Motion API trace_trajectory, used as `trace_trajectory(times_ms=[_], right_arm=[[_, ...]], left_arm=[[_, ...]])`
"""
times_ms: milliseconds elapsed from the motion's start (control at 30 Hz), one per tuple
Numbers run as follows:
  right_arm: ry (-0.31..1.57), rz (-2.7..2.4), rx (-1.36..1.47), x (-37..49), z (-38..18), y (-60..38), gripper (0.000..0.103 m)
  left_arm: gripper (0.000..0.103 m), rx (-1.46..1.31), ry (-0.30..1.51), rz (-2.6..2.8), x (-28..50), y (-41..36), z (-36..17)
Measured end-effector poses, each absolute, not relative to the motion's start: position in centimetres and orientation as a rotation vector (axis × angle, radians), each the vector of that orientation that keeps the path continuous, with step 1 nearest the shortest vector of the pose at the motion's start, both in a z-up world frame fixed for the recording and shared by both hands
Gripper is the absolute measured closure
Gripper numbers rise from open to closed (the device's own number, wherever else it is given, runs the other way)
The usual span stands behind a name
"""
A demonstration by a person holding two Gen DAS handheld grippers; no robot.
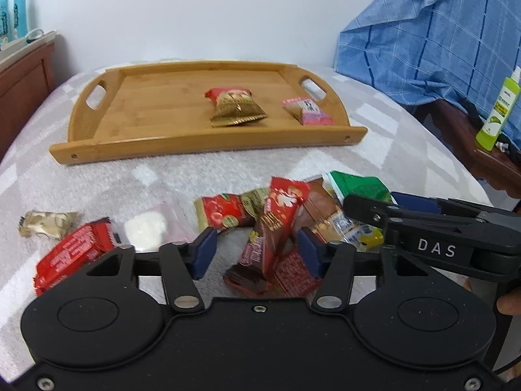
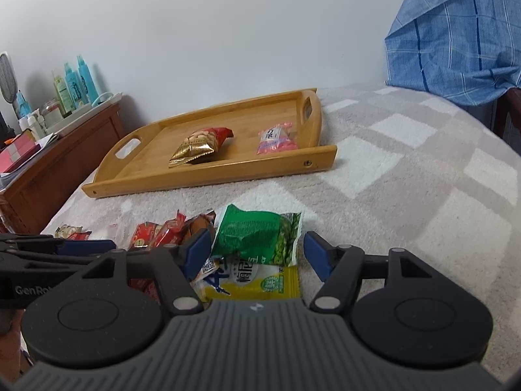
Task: Organize snacks
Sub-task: 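Grasp the brown chocolate bar with the left tool while the right tool grasps the green packet, then carry both snacks onto the wooden tray and open both tools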
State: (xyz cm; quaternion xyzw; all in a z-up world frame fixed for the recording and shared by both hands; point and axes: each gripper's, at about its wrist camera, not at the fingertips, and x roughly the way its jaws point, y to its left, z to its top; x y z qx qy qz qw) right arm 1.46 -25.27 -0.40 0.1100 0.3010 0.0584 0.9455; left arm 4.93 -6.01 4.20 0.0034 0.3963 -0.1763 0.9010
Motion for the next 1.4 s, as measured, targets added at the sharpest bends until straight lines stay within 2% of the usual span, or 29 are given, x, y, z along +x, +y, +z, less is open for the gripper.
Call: trace_trajectory(times_ms=[167, 333, 367, 433, 467, 667, 1067, 1400], right_arm=[[0.624, 0.13, 0.223, 1.6, -0.4, -25.1, 0.034], [0.622, 0.122, 0.23, 1.8, -0.4, -25.3, 0.034], [0.623, 0.123, 0.233, 1.8, -0.4, -25.3, 0.035], [0.623, 0.123, 0.234, 1.9, -0.4, -25.3, 0.039], [0.623, 0.125, 0.233, 1.9, -0.4, -25.3, 0.044], [0.604, 0.142, 0.215, 1.7, -0.3, -24.7, 0.054], [0.514, 0.147, 0.169, 3.1, 1.7, -25.2, 0.055], [0.44, 0.232, -0.039, 8.7, 4.3, -24.7, 0.055]], left_arm=[[0.055, 0.018, 0.829, -0.38, 5.0, -6.7, 3.8], [0.057, -0.004, 0.829, -0.374, 5.6, -6.9, 3.8], [0.059, -0.006, 0.831, -0.375, 5.8, -6.9, 3.7], [0.073, -0.015, 0.842, -0.381, 6.1, -7.0, 3.5], [0.075, -0.012, 0.853, -0.383, 6.2, -7.1, 3.4], [0.076, 0.026, 0.823, -0.381, 5.6, -7.8, 3.8], [0.077, -0.015, 0.765, -0.35, 6.9, -6.3, 6.9], [0.077, -0.069, 0.727, -0.232, 13.1, -3.5, 9.8]])
